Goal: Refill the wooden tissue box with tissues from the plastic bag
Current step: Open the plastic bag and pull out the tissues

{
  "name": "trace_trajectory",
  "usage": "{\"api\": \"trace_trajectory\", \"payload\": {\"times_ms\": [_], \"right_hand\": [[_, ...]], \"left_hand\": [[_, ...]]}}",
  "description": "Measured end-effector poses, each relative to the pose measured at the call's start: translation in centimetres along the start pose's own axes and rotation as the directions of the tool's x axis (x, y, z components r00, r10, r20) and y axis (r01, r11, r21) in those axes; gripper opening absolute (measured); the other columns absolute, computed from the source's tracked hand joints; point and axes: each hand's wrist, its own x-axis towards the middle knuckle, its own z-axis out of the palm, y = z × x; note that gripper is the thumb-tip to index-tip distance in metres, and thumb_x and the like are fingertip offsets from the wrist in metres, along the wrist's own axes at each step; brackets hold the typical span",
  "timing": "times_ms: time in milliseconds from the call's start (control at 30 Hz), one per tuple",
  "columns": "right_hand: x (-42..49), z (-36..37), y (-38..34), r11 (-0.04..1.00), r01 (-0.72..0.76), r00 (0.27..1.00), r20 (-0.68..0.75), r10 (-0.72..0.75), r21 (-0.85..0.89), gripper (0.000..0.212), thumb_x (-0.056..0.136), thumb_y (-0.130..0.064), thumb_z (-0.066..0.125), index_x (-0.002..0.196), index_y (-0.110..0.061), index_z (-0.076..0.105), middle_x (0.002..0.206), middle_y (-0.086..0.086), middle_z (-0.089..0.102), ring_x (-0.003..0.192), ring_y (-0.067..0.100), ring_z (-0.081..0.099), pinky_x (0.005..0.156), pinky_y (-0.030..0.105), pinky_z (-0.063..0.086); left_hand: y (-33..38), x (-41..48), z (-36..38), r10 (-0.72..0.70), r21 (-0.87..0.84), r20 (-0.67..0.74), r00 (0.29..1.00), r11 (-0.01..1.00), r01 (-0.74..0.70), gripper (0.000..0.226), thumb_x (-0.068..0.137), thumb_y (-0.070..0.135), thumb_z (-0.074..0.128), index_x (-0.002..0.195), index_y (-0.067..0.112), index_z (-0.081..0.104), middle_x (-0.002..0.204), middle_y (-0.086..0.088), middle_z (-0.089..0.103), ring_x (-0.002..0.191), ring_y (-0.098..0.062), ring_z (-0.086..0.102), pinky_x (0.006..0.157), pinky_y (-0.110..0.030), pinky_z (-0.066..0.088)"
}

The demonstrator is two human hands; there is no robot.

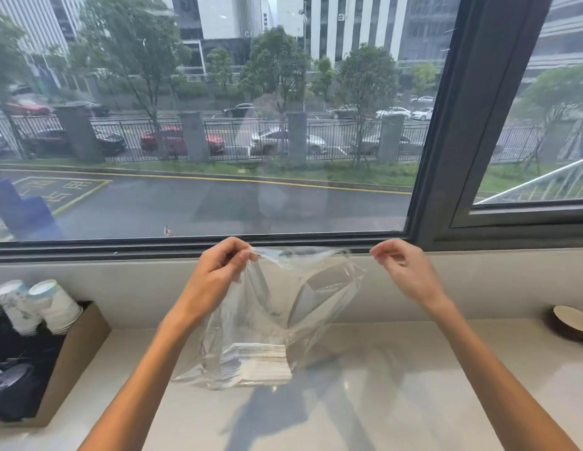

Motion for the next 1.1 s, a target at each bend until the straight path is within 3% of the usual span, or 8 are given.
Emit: {"api": "trace_trajectory", "payload": {"times_ms": [167,267,567,700,800,867,1000,1100], "right_hand": [[-0.6,0.7,-0.6,0.998,0.041,0.995,0.088,-0.045,0.039,0.010,0.087,-0.033,0.069,0.090,-0.042,0.064,0.094,-0.022,0.069,0.092,-0.003,0.064,0.075,0.015,0.049],[-1.2,3.6,-1.3,0.992,0.080,0.993,0.097,-0.071,-0.093,0.026,0.079,-0.055,0.071,0.095,-0.036,0.062,0.095,-0.019,0.067,0.094,-0.001,0.060,0.076,0.023,0.049],[2.5,2.4,-5.6,0.886,0.200,0.882,-0.318,-0.349,-0.418,0.006,0.093,-0.020,0.063,0.097,-0.023,0.066,0.085,-0.002,0.070,0.089,0.024,0.064,0.070,0.036,0.050],[3.2,-0.3,-6.9,0.930,0.319,0.937,-0.085,-0.338,-0.182,0.038,0.092,-0.028,0.065,0.128,-0.025,0.055,0.130,-0.003,0.056,0.130,0.014,0.042,0.110,0.035,0.038],[3.1,0.5,-9.9,0.949,0.316,0.937,0.160,-0.311,-0.006,0.088,0.074,-0.073,0.063,0.148,-0.050,0.023,0.153,-0.012,0.024,0.146,0.001,0.010,0.113,0.020,0.016],[4.3,1.5,-12.2,0.936,0.344,0.913,0.260,-0.314,-0.077,0.103,0.065,-0.079,0.064,0.150,-0.050,0.015,0.153,-0.011,0.029,0.145,0.003,0.010,0.116,0.025,0.017],[7.5,3.1,-16.3,0.916,0.379,0.811,0.524,-0.262,-0.129,0.053,0.074,-0.056,0.075,0.122,-0.034,0.064,0.114,-0.016,0.069,0.115,0.003,0.059,0.106,0.040,0.044],[8.4,5.0,-18.3,0.899,0.421,0.742,0.616,-0.266,-0.119,0.015,0.083,-0.038,0.075,0.087,-0.023,0.076,0.086,-0.005,0.076,0.085,0.011,0.071,0.087,0.042,0.056]], "left_hand": [[0.6,-0.4,-1.3,0.002,0.009,-0.018,1.000,1.000,-0.002,0.017,0.098,-0.001,0.048,0.087,-0.001,0.062,0.058,0.012,0.058,0.054,-0.002,0.044,0.056,-0.010,0.039],[1.3,-0.5,-2.1,0.021,0.017,-0.028,0.999,1.000,-0.021,0.016,0.098,-0.002,0.048,0.089,-0.005,0.061,0.072,0.002,0.064,0.054,-0.003,0.046,0.057,-0.012,0.040],[2.6,0.0,-5.8,0.067,0.109,-0.072,0.995,0.992,-0.059,0.019,0.098,-0.002,0.049,0.087,0.001,0.064,0.061,0.008,0.056,0.054,-0.007,0.044,0.055,-0.014,0.039],[3.2,1.2,-6.1,0.093,0.107,-0.049,0.994,0.990,-0.087,0.018,0.099,0.001,0.048,0.090,0.000,0.063,0.058,0.011,0.051,0.053,-0.004,0.040,0.053,-0.012,0.034],[3.6,2.3,-6.1,0.094,0.124,-0.008,0.996,0.988,-0.092,0.018,0.100,0.003,0.048,0.090,0.001,0.063,0.058,0.013,0.051,0.053,-0.002,0.037,0.051,-0.011,0.032],[3.4,2.9,-6.2,0.079,0.126,0.008,0.997,0.989,-0.079,0.020,0.100,0.006,0.048,0.088,0.005,0.064,0.056,0.010,0.047,0.051,-0.005,0.035,0.048,-0.013,0.030],[2.7,3.8,-7.4,0.073,0.110,0.002,0.997,0.991,-0.073,0.021,0.098,0.013,0.050,0.085,0.009,0.066,0.056,0.009,0.045,0.052,-0.007,0.037,0.048,-0.015,0.031],[2.1,5.3,-8.6,0.055,0.167,-0.013,0.998,0.985,-0.052,0.021,0.099,0.014,0.051,0.083,0.017,0.064,0.065,0.000,0.049,0.058,-0.012,0.043,0.057,-0.022,0.039]]}}
